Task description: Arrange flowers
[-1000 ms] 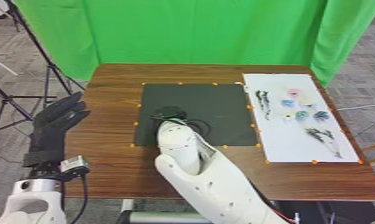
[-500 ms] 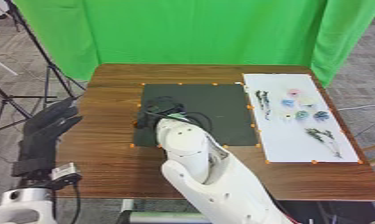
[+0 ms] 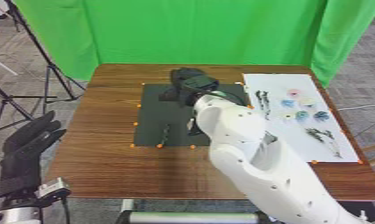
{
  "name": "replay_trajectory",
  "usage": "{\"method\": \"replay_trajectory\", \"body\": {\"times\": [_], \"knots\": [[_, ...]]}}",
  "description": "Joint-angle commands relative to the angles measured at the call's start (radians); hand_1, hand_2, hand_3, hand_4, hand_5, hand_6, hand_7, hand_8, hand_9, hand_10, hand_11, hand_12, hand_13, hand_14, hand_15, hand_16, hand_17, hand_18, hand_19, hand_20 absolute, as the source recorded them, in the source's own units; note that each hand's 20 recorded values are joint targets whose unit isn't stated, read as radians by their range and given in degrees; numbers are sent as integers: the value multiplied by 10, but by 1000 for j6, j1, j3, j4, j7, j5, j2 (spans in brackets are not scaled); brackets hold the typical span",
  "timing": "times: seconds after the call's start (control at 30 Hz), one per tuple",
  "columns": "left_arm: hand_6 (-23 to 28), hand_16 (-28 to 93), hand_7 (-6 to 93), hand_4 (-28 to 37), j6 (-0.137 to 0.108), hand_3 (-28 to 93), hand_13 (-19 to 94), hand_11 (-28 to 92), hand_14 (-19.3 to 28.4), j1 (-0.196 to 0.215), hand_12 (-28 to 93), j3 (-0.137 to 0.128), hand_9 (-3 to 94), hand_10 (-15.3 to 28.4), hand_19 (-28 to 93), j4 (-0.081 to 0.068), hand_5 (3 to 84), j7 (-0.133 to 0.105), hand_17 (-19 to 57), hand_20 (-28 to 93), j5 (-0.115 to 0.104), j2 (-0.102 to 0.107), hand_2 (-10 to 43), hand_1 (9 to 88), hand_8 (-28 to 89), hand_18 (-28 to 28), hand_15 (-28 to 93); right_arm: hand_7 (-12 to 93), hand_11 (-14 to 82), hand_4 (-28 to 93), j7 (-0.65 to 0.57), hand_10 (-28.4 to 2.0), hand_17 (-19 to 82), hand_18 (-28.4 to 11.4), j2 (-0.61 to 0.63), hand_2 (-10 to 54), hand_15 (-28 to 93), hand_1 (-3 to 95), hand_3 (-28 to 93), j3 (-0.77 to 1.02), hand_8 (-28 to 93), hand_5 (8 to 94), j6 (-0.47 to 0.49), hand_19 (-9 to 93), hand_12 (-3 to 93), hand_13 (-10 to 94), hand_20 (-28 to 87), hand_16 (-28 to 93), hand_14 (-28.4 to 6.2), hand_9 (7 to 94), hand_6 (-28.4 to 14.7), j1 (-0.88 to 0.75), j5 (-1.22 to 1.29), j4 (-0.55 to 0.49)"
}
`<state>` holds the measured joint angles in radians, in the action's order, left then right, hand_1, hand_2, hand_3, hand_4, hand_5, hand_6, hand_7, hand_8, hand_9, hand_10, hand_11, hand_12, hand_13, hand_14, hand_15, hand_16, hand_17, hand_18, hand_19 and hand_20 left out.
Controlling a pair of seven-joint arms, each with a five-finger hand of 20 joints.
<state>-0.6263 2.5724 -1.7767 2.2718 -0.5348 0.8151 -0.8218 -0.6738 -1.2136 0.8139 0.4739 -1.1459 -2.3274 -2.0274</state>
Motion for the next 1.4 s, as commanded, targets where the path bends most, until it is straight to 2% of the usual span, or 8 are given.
{"method": "replay_trajectory", "body": {"times": [0.03,0.17,0.6,0.67,0.77,1.23,1.27,1.4], "knots": [[88,-173,163,-200,-28,835,222,366,258,21,55,9,322,189,579,10,379,-10,-99,27,2,18,59,253,-114,211,629,172,351,-171,-78,-241,463,-235,296,92,681,221,707,183,-56,651,-102,913,210,730,-275,189,-144,689,-143,-138,69,-6],[88,-172,162,-202,-37,835,221,364,258,30,56,9,322,190,579,16,379,-3,-100,27,19,20,58,253,-113,211,628,176,361,-175,-142,-241,465,-231,367,90,692,223,715,286,-56,638,-173,920,207,724,-279,184,-141,676,-145,-245,128,-4],[87,-170,163,-202,-35,833,221,362,259,-1,59,37,320,190,578,18,377,6,-100,28,14,43,59,253,-113,211,628,181,370,-179,-248,-246,472,-226,463,87,705,227,723,511,-61,631,-169,927,201,714,-282,179,-142,661,-148,-430,180,31],[87,-170,163,-203,-65,833,221,362,259,9,59,48,321,190,578,18,376,-31,-100,28,-34,87,59,254,-113,211,628,181,368,-179,-270,-248,472,-227,467,85,706,229,724,527,-59,628,-152,927,201,710,-283,179,-143,656,-149,-439,201,27],[87,-170,163,-203,-47,831,221,363,259,3,60,44,321,190,578,18,377,-8,-100,29,-4,56,59,255,-113,211,628,177,367,-179,-283,-251,471,-227,488,80,708,234,725,551,-59,621,-144,926,200,704,-283,178,-146,647,-153,-467,201,23],[87,-171,163,-197,-58,834,223,366,259,18,59,49,323,190,578,19,378,-33,-100,29,-36,72,57,255,-113,211,628,166,371,-183,-318,-254,481,-225,490,55,725,260,728,661,-54,610,-53,930,199,704,-281,172,-146,646,-159,-563,222,13],[87,-170,163,-197,-42,834,223,366,260,14,59,44,324,190,578,20,378,-16,-100,29,-17,53,58,256,-113,211,628,165,372,-184,-317,-254,482,-225,486,54,726,261,728,661,-54,610,-46,931,200,704,-281,173,-146,646,-159,-564,221,17],[87,-171,164,-194,-41,837,224,366,260,12,58,46,324,191,579,18,377,-19,-100,29,-19,51,57,257,-113,211,629,159,374,-185,-341,-257,484,-225,487,51,730,265,727,651,-53,609,-33,932,200,704,-281,172,-146,647,-161,-559,232,32]]}}
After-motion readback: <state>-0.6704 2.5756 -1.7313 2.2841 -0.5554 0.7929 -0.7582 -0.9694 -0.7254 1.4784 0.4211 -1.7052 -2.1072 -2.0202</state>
